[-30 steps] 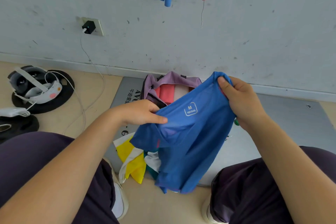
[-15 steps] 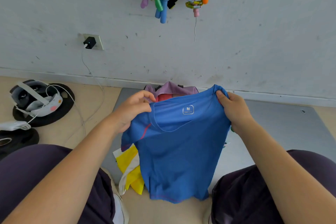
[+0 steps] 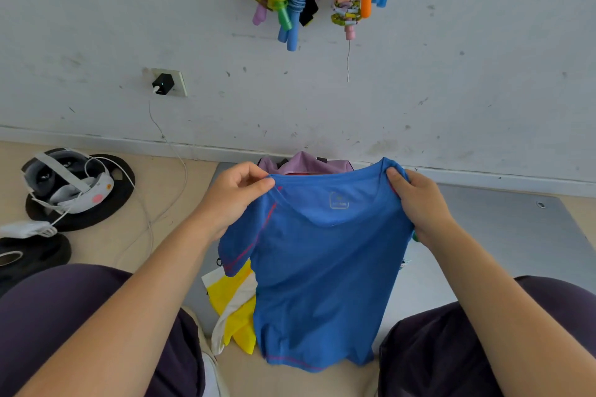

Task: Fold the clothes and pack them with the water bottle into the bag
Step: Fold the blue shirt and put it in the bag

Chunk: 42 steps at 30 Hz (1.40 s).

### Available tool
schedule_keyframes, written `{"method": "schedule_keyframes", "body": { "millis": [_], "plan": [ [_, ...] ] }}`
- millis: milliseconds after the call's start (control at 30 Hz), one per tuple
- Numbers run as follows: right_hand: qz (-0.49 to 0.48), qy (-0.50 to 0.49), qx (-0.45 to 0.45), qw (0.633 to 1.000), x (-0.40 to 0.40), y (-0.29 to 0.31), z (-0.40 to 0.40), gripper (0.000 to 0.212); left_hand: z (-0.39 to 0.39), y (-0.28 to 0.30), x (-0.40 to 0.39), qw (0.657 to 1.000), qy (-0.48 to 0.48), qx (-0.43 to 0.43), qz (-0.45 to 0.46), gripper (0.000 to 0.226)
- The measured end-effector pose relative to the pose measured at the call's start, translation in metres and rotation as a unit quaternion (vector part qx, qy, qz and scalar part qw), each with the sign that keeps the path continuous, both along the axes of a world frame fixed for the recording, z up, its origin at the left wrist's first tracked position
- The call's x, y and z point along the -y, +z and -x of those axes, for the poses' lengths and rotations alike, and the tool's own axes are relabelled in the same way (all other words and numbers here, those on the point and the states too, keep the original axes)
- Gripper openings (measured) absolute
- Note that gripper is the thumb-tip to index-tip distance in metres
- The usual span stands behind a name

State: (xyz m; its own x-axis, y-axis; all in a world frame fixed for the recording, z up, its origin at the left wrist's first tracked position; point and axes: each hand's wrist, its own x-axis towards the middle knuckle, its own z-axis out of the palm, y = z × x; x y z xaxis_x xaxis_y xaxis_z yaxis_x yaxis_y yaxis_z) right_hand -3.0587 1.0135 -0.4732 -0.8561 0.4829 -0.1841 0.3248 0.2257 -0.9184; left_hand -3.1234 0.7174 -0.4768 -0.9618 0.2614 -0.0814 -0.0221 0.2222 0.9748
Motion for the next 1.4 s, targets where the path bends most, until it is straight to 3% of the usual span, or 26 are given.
{"method": "schedule_keyframes", "body": {
  "millis": [133, 267, 433, 500, 667, 767, 833, 900, 933, 1067, 1133, 1233, 1300, 1400],
  "plan": [
    [-0.024, 0.023, -0.017, 0.999, 0.001, 0.001, -0.001, 0.037, -0.001, 0.006, 0.001, 0.999, 0.006, -0.040, -0.030, 0.025],
    [-0.065, 0.023, -0.038, 0.997, 0.002, 0.004, -0.001, 0.040, -0.001, 0.002, 0.003, 0.992, 0.038, -0.117, 0.029, 0.022],
    [-0.054, 0.041, -0.046, 0.997, -0.002, 0.009, -0.005, 0.028, 0.006, -0.008, 0.008, 0.967, 0.042, -0.165, 0.189, 0.012],
    [-0.079, 0.049, -0.041, 0.995, -0.004, 0.010, -0.007, 0.027, 0.008, -0.007, 0.012, 0.960, 0.008, -0.134, 0.246, 0.029],
    [-0.200, 0.081, -0.015, 0.976, -0.009, 0.013, -0.009, 0.024, 0.010, 0.004, 0.028, 0.929, -0.127, 0.046, 0.346, 0.067],
    [-0.196, 0.064, -0.023, 0.978, -0.014, 0.015, -0.010, 0.026, 0.012, 0.007, 0.033, 0.964, -0.098, 0.070, 0.237, 0.075],
    [-0.151, 0.051, -0.031, 0.987, -0.013, 0.015, -0.009, 0.031, 0.010, 0.008, 0.030, 0.986, -0.065, 0.071, 0.138, 0.051],
    [-0.103, 0.034, -0.018, 0.994, -0.009, 0.012, -0.009, 0.034, 0.006, 0.009, 0.023, 0.993, -0.040, 0.054, 0.095, 0.020],
    [-0.090, 0.031, -0.001, 0.995, -0.007, 0.010, -0.008, 0.036, 0.004, 0.009, 0.020, 0.994, -0.027, 0.049, 0.089, 0.020],
    [-0.074, 0.149, 0.078, 0.983, -0.009, 0.020, -0.011, 0.061, 0.006, 0.007, 0.017, 0.992, 0.002, 0.007, 0.128, 0.027],
    [-0.141, 0.274, 0.141, 0.941, -0.016, 0.036, -0.019, 0.070, 0.008, 0.009, 0.020, 0.987, -0.010, 0.005, 0.160, 0.044],
    [-0.132, 0.402, 0.223, 0.878, -0.023, 0.049, -0.030, 0.043, 0.006, 0.014, 0.026, 0.972, -0.063, 0.039, 0.224, 0.080],
    [-0.121, 0.404, 0.200, 0.885, -0.025, 0.050, -0.033, 0.036, 0.005, 0.017, 0.030, 0.959, -0.108, 0.060, 0.254, 0.083],
    [-0.084, 0.341, 0.090, 0.932, -0.026, 0.046, -0.031, 0.026, 0.005, 0.019, 0.035, 0.963, -0.137, 0.067, 0.221, 0.063]
  ]
}}
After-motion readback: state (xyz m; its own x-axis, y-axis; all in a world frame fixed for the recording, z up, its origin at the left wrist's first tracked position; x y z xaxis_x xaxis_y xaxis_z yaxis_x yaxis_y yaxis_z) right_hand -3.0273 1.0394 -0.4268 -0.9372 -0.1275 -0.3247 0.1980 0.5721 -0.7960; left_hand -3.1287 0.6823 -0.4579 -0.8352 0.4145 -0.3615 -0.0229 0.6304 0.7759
